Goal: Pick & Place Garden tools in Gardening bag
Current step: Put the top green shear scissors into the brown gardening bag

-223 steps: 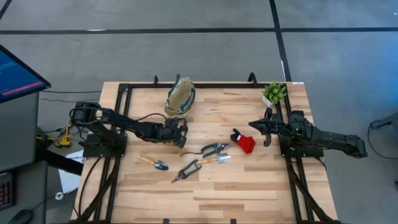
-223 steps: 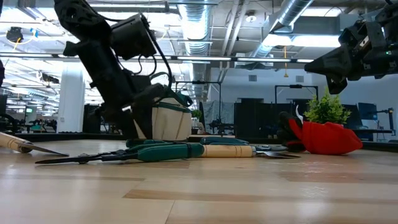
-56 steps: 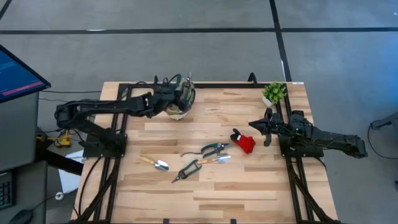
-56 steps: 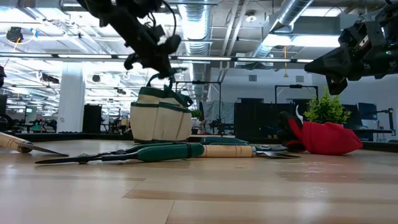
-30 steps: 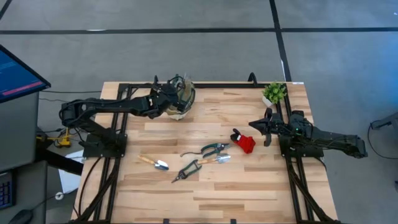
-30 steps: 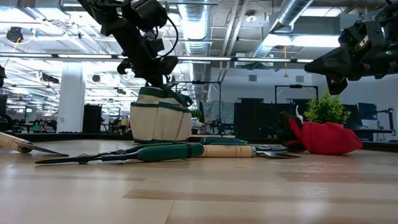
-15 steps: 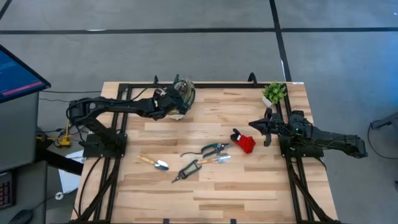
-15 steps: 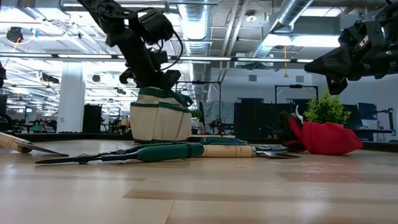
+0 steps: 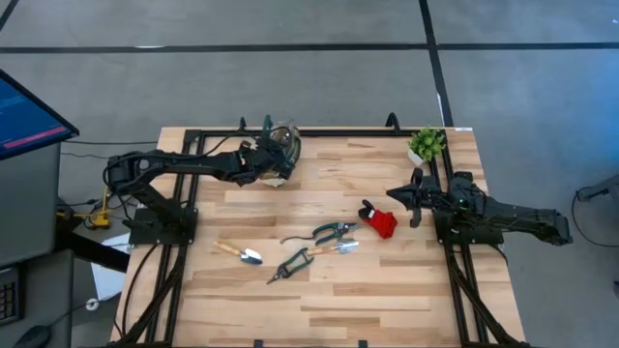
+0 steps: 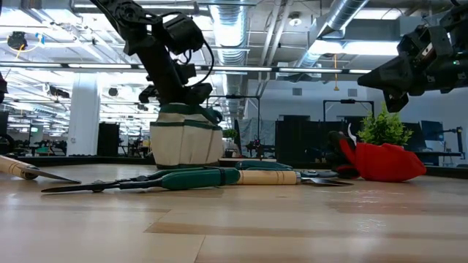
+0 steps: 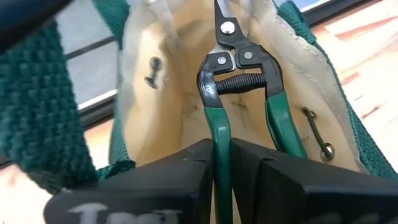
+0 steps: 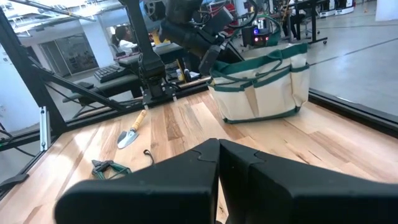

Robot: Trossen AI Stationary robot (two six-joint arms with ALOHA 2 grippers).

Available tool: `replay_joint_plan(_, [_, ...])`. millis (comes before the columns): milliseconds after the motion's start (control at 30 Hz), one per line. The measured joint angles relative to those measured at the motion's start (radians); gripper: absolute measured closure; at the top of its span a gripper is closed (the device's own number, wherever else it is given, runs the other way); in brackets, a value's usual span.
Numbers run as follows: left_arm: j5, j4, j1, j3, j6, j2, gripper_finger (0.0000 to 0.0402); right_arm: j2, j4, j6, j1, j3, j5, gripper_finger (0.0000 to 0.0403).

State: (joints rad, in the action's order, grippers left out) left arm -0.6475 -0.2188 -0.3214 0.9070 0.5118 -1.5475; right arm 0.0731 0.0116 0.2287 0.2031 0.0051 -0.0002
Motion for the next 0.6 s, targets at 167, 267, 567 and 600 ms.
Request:
replay_joint_plan(167, [0.005, -0.001, 0.0, 0.0, 0.003, 0.0, 0.0371, 0.0, 0.0, 0.0, 0.0, 0.0, 0.0, 0.0403])
replay_joint_plan(267, [0.032, -0.002, 0.0, 0.0, 0.029, 0.0, 0.036, 0.0, 0.0, 0.0, 0.0, 0.0, 0.0, 0.0403])
replay_joint_plan(567, [0.061, -0.003, -0.013, 0.0, 0.048, 0.0, 0.0358, 0.0, 0.0, 0.0, 0.0, 0.0, -0.002, 0.0403])
replay_joint_plan(600, [0.061, -0.003, -0.013, 0.0, 0.047, 0.0, 0.0359, 0.0, 0.0, 0.0, 0.0, 0.0, -0.002, 0.0403])
